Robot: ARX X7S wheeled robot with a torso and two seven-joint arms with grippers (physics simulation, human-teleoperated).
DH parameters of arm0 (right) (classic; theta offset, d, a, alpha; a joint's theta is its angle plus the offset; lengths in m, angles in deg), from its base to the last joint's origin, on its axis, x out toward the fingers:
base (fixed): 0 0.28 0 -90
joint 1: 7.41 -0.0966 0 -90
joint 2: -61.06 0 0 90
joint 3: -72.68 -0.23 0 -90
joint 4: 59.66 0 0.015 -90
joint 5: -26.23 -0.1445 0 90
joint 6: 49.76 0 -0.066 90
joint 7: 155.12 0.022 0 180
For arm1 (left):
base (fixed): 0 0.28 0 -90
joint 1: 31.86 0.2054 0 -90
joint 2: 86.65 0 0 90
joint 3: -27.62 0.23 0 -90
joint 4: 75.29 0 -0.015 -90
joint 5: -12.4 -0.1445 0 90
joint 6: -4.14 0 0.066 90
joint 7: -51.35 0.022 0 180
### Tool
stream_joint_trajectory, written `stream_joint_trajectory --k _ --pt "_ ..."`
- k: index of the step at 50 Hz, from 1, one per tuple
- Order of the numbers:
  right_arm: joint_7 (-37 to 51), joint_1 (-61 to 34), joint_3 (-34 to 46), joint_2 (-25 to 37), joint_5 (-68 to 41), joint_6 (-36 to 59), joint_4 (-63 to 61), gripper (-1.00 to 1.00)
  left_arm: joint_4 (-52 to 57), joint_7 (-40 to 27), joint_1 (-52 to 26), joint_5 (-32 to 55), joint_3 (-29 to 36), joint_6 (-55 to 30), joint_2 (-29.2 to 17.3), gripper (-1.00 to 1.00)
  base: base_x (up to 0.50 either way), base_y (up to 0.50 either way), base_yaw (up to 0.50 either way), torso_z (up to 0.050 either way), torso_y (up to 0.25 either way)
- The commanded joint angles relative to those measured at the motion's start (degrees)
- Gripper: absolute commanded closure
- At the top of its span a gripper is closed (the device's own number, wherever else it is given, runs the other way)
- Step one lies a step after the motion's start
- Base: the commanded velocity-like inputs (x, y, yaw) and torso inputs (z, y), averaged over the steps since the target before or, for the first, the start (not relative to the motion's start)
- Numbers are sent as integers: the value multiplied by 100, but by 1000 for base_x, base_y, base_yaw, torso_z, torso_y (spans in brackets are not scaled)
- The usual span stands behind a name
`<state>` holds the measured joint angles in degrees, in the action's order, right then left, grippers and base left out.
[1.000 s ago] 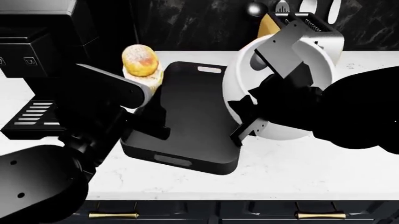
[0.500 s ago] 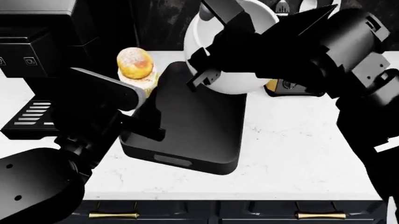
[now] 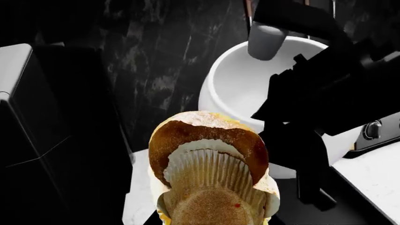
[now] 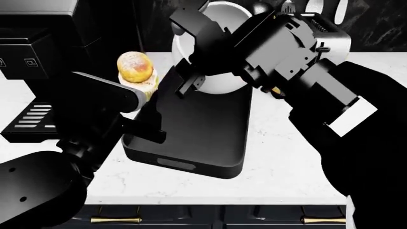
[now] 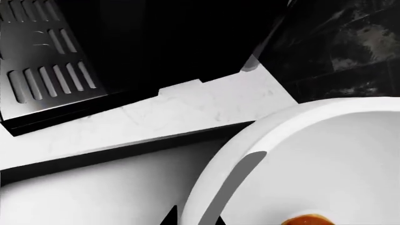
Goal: Pick up the bowl with donut and place it on the tray. Pick up the cupcake and place it on the tray.
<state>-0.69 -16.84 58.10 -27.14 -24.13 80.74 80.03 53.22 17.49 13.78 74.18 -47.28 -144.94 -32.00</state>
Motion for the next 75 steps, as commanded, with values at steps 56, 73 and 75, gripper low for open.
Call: stream_joint_trajectory --k 56,73,75 --pt "-366 74 1198 -178 -459 -567 311 -100 -253 180 8 -220 251 306 18 100 0 0 0 0 1" --pt "-337 -128 1107 -162 -590 -648 322 -100 -220 153 40 -174 247 331 -9 100 0 0 0 0 1" --pt "-247 -220 1056 -68 -641 -575 161 -100 -193 132 52 -146 230 326 -21 100 0 0 0 0 0"
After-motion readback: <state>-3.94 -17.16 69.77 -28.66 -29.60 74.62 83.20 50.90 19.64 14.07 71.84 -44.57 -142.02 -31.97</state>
